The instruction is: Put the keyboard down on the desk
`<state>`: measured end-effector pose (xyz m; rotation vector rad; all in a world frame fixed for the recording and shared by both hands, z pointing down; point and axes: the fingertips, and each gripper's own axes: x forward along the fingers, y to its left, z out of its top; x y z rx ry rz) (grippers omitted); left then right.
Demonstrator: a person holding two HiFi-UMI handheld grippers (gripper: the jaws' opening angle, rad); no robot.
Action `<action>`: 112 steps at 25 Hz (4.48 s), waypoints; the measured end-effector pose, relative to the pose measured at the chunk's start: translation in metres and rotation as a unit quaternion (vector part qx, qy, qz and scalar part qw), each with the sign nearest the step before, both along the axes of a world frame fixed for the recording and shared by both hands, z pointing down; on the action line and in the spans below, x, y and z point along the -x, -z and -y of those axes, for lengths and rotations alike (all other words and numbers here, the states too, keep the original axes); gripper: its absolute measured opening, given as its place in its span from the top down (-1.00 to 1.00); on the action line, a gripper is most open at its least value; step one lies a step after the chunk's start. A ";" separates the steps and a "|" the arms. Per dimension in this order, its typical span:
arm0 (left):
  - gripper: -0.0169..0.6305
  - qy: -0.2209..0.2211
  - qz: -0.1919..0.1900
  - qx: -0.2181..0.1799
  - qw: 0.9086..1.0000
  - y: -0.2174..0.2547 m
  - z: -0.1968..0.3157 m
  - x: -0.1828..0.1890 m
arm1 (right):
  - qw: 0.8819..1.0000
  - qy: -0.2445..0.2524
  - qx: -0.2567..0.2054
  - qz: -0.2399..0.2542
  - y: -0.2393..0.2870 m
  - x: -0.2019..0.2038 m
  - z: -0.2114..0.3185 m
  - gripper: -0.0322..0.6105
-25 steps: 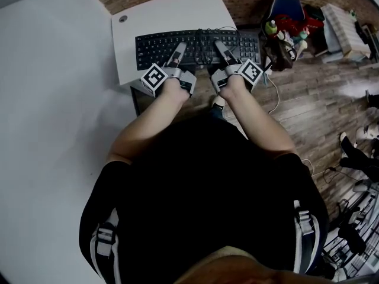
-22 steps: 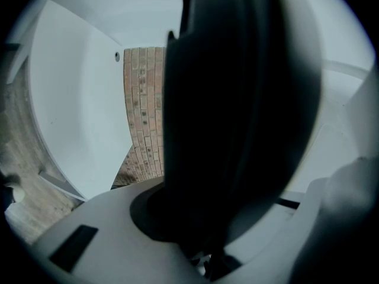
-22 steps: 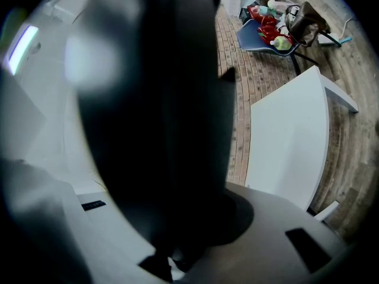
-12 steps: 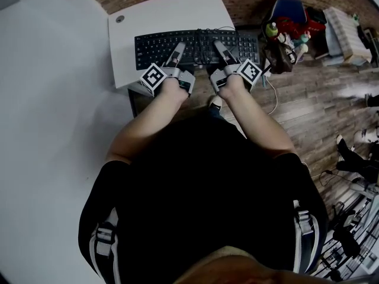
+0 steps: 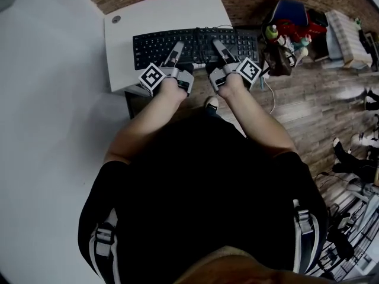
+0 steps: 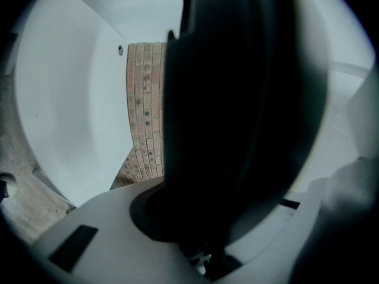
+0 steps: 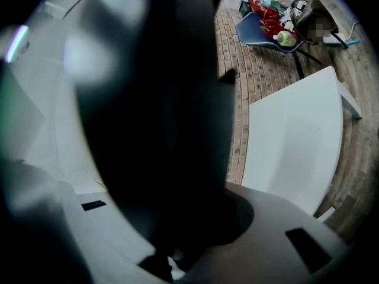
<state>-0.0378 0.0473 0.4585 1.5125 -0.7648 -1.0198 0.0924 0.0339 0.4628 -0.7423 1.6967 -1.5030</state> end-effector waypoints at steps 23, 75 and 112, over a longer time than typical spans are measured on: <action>0.70 0.017 -0.002 0.013 1.000 -0.028 0.100 -0.018 | 1.000 0.018 0.009 -0.004 -0.028 -0.019 0.105 0.51; 0.69 0.056 0.008 0.038 0.998 -0.039 0.299 -0.142 | 0.998 0.062 0.025 0.000 -0.043 -0.141 0.315 0.52; 0.69 0.062 -0.011 0.058 0.996 -0.051 0.344 0.008 | 0.996 0.077 0.038 -0.027 -0.048 0.011 0.361 0.53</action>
